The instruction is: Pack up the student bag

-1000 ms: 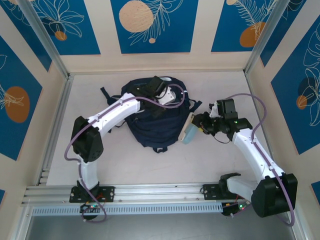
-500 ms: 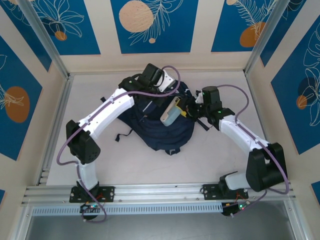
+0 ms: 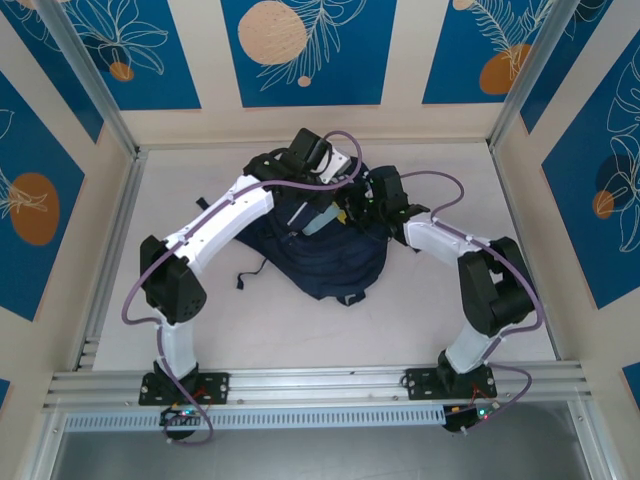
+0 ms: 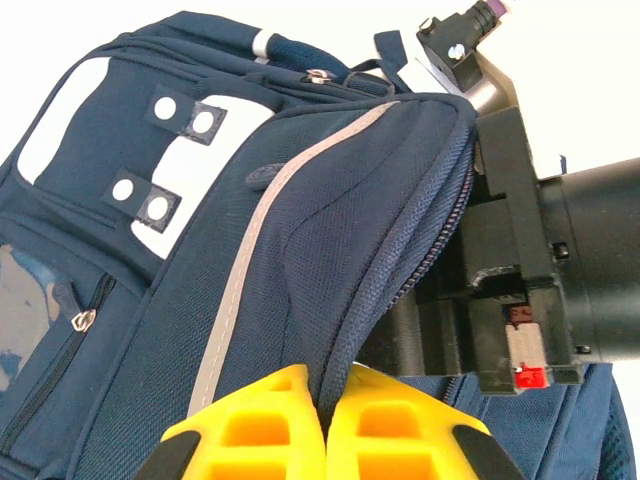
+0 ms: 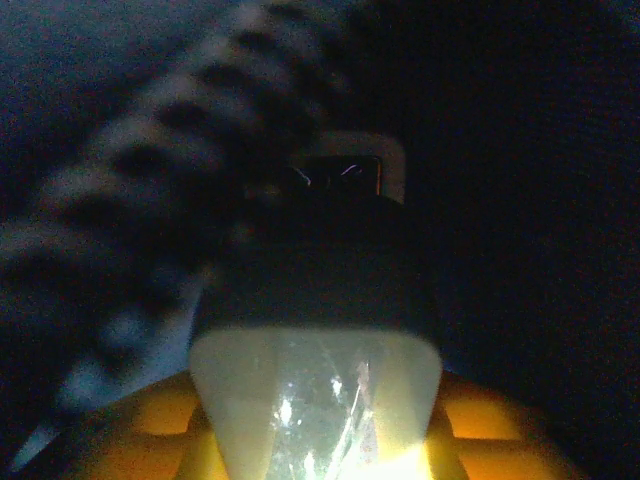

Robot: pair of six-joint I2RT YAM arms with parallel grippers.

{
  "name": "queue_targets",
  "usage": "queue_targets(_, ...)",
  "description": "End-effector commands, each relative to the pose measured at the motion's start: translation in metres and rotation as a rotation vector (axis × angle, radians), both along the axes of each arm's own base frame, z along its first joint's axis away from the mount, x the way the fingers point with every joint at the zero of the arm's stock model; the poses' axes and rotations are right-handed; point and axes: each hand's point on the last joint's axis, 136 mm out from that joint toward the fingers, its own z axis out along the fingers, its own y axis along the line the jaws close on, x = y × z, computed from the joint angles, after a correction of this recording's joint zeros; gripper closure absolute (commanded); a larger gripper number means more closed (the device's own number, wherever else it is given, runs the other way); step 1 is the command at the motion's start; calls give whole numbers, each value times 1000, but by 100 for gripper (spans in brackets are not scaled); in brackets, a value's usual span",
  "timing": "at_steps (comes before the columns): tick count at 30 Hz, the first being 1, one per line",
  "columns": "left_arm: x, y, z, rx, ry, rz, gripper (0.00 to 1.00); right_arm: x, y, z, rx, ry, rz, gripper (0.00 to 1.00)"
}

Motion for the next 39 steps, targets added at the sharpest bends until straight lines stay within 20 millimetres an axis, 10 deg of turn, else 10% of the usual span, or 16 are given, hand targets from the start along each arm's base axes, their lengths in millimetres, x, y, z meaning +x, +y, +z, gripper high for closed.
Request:
queue_targets(1, 7, -20, 74, -180, -149, -21, 100, 8, 5, 9, 21, -20, -19, 61)
queue_targets(5, 7, -19, 71, -171, -141, -19, 100, -9, -4, 12, -17, 19, 8, 44)
queue_targets(21, 8, -24, 59, -166, -115, -27, 100, -51, -29, 13, -112, 119, -2, 39)
queue_targets(29, 6, -25, 58, -172, -105, -35, 100, -36, -17, 2, -95, 118, 26, 72)
queue_targets(39, 3, -21, 46, -172, -69, -7, 100, -16, -12, 14, -82, -47, 93, 79)
